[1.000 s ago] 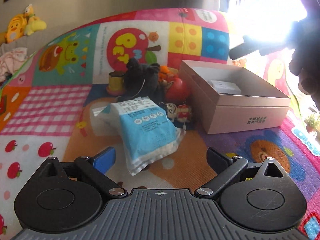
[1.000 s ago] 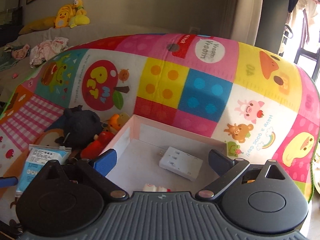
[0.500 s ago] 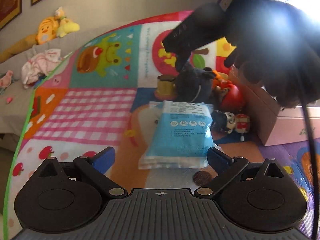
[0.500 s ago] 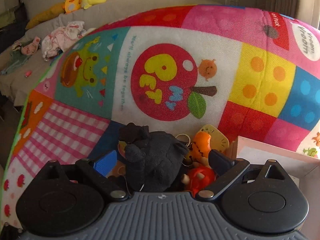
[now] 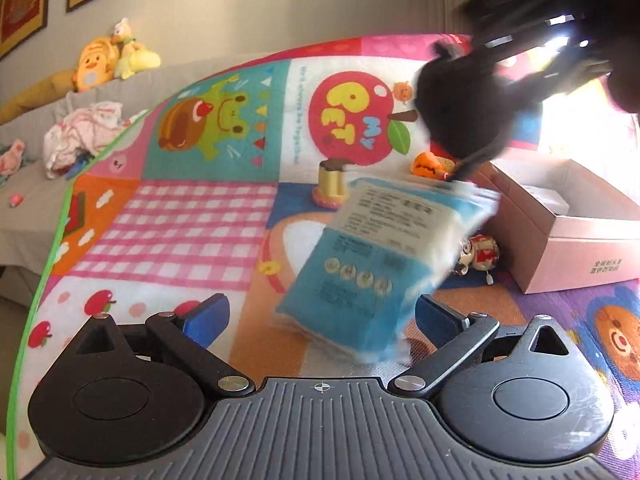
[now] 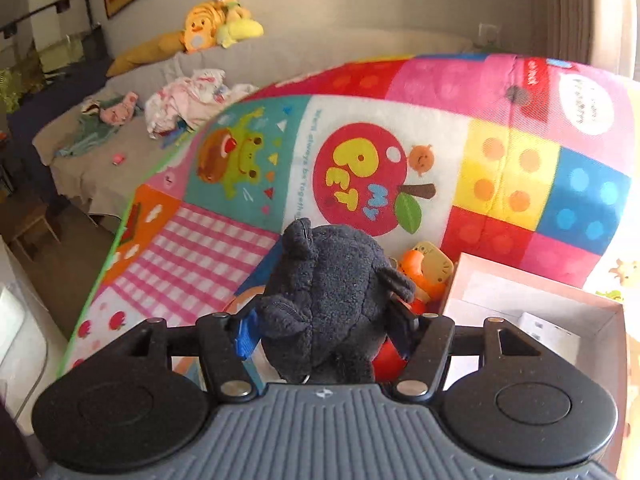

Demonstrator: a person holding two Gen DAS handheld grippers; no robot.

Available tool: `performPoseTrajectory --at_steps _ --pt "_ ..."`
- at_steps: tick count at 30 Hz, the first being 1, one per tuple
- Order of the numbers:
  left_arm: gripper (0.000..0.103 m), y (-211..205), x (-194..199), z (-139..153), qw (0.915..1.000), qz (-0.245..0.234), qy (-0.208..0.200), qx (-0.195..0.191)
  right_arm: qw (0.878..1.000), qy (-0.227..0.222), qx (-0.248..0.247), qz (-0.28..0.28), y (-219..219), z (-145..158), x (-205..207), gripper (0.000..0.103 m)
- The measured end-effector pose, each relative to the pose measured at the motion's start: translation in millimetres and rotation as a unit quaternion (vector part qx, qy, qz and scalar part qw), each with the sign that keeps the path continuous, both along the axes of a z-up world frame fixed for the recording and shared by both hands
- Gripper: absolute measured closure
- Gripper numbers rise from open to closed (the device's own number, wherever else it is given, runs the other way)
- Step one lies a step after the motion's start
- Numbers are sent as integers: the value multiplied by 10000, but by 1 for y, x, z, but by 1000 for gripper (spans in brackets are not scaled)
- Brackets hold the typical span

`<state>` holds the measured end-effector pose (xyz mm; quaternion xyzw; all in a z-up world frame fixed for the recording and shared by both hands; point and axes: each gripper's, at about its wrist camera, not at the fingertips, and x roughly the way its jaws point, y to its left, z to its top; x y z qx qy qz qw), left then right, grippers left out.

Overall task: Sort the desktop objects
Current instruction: 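Close the right tool on the black plush toy, then lift the plush toy with the right tool while the left tool moves toward the keychain figure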

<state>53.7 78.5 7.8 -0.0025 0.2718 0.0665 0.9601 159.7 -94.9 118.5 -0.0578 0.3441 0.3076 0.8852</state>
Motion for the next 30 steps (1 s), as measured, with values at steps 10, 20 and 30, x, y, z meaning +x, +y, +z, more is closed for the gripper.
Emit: performPoseTrajectory --at_steps 10,20,30 --pt "1 -45 -12 21 9953 -870 -406 120 9985 -1 -189 -522 -122 -40 -94 40" --pt "1 -68 22 -1 9839 -1723 464 -75 9921 -394 -321 -1151 -156 -91 -121 34" --pt "37 -69 54 8 9840 -1598 45 786 9902 -473 -269 -1287 -164 -96 -118 24"
